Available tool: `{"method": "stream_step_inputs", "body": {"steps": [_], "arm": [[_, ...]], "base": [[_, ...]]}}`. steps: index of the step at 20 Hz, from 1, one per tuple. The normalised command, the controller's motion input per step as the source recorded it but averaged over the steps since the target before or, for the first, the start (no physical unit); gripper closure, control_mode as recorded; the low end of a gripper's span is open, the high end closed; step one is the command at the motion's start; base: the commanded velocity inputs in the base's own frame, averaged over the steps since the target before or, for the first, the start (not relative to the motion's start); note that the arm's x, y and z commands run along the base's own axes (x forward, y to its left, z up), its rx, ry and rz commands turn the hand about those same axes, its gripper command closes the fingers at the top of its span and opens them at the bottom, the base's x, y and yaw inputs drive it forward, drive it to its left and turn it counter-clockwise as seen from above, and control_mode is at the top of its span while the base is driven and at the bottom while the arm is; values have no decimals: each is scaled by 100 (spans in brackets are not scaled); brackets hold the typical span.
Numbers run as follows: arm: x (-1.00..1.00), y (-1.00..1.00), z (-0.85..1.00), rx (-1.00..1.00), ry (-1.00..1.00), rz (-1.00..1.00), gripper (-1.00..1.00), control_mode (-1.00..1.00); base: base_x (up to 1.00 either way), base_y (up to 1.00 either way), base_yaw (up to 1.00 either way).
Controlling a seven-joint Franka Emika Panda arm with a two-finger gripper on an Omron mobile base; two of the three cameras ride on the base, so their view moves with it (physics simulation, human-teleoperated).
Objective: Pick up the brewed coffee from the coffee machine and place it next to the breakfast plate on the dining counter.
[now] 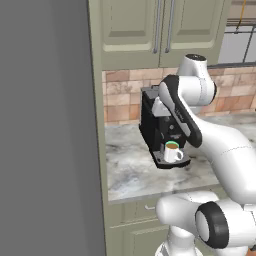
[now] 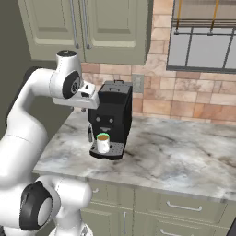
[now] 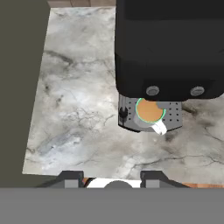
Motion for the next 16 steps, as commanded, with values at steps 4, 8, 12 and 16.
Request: {"method": "stream_step_inputs", "body": {"steps": [4,8,12,16], "arm": [[-1,0,0,0,0,0,-100,-100],[-17,-1,-44,0,-17,10,-100,-100],[-13,-12,-62,0,-20,9,-100,-100],[-3,-41,-46,0,-8,20,-100,-100]], "base": [[0,0,0],[0,0,0],[0,0,0],[0,0,0]]}}
